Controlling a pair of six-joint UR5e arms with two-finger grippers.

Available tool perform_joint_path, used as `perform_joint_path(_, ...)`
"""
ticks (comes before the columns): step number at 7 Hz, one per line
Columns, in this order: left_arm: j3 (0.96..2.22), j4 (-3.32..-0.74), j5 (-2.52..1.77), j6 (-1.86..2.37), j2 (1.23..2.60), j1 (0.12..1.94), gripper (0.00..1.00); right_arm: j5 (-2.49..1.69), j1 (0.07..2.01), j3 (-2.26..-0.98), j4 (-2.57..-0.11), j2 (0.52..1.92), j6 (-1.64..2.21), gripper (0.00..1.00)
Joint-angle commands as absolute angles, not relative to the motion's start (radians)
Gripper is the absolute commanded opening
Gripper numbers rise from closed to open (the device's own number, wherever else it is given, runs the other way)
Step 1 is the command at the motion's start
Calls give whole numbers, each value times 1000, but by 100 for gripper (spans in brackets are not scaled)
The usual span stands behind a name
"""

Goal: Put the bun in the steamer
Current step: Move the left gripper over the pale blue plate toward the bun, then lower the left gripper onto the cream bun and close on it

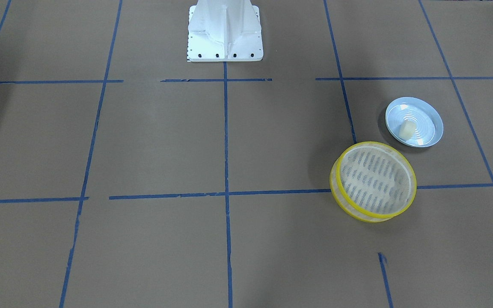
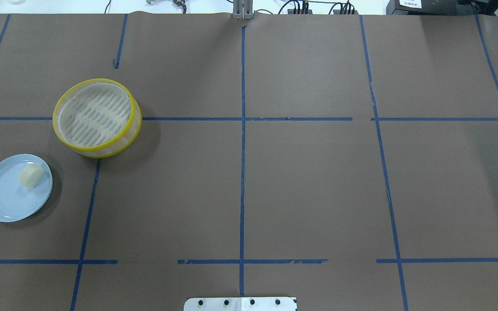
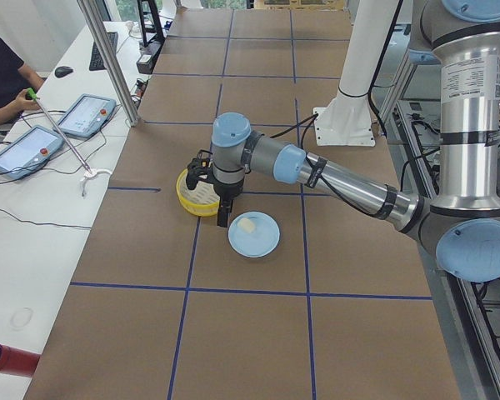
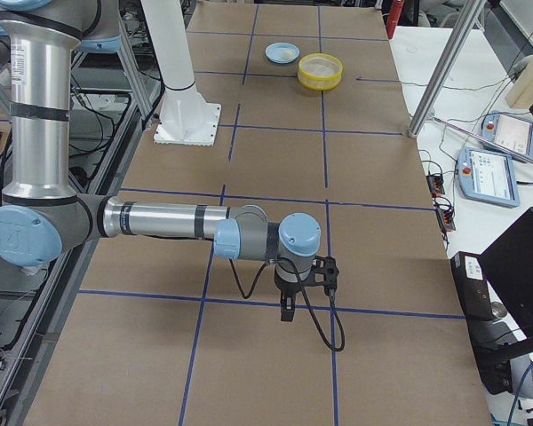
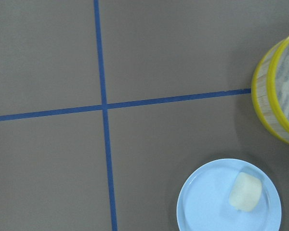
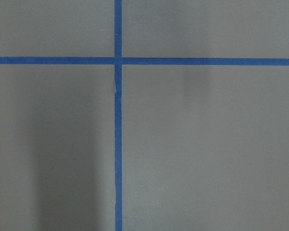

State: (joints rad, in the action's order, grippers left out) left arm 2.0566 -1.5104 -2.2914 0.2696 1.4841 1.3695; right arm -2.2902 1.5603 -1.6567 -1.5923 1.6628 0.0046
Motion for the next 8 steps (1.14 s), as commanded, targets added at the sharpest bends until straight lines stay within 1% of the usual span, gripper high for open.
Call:
perform_joint_path(1,2080,-1563,-2208,305,1485,1281,100,-2290,1560,-1657,-1592,1663,5,100)
perform_joint_path(2,2080,-1586,-2189,323,1485,1264,100,-2290,1562,-1657,-1592,1663,5,100)
perform_joint_path(4,2070,-1644,-2177,503,1485,1092,100,-2290,1562,-1657,-1592,1663,5,100)
perform_joint_path(8,1861,-1898,-2140,602,1482,1004,100,-2290,1562,-1657,-1592,1663,5,100)
